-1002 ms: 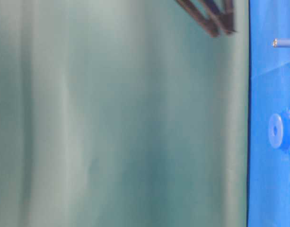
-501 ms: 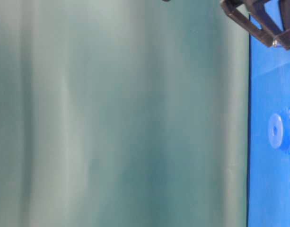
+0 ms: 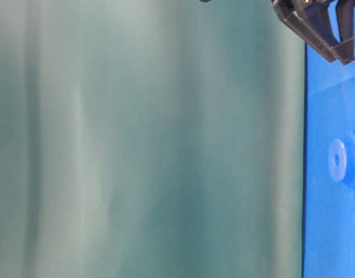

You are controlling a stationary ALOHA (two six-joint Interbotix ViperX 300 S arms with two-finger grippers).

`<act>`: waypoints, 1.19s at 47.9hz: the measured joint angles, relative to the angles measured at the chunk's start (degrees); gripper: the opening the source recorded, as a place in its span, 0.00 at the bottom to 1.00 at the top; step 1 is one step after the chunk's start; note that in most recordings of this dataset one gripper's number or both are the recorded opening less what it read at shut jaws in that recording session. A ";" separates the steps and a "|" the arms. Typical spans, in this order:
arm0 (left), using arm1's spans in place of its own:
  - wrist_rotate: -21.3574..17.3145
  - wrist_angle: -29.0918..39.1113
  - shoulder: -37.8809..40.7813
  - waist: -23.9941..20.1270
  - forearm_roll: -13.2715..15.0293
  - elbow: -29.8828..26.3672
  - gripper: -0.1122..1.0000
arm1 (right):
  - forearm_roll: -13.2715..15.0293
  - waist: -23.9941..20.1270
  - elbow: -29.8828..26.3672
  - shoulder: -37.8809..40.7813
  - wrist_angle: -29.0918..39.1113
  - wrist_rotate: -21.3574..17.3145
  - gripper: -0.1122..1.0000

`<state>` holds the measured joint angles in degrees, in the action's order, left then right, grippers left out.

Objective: Insert the shaft placed at a random location into the center hole of the small gear at another random location.
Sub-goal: 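Lower the right gripper around the silver shaft and close on it, then lift the shaft and carry it left over the blue gear's hole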

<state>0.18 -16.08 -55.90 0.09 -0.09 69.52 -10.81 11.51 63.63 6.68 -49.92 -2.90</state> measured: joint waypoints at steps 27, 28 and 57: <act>0.79 0.26 0.00 0.00 0.00 0.00 0.12 | 0.00 -0.18 -0.26 -4.22 3.78 0.00 0.12; 0.79 0.26 0.00 0.00 0.00 -0.09 0.12 | 0.00 -0.09 -0.35 -5.45 4.75 0.18 0.12; 0.79 0.35 0.09 0.00 0.00 -0.09 0.12 | 0.09 -0.18 -14.85 -10.99 21.80 4.83 0.12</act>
<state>0.97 -15.73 -55.81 0.09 -0.09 69.43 -10.72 11.34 48.78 -4.31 -28.13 1.93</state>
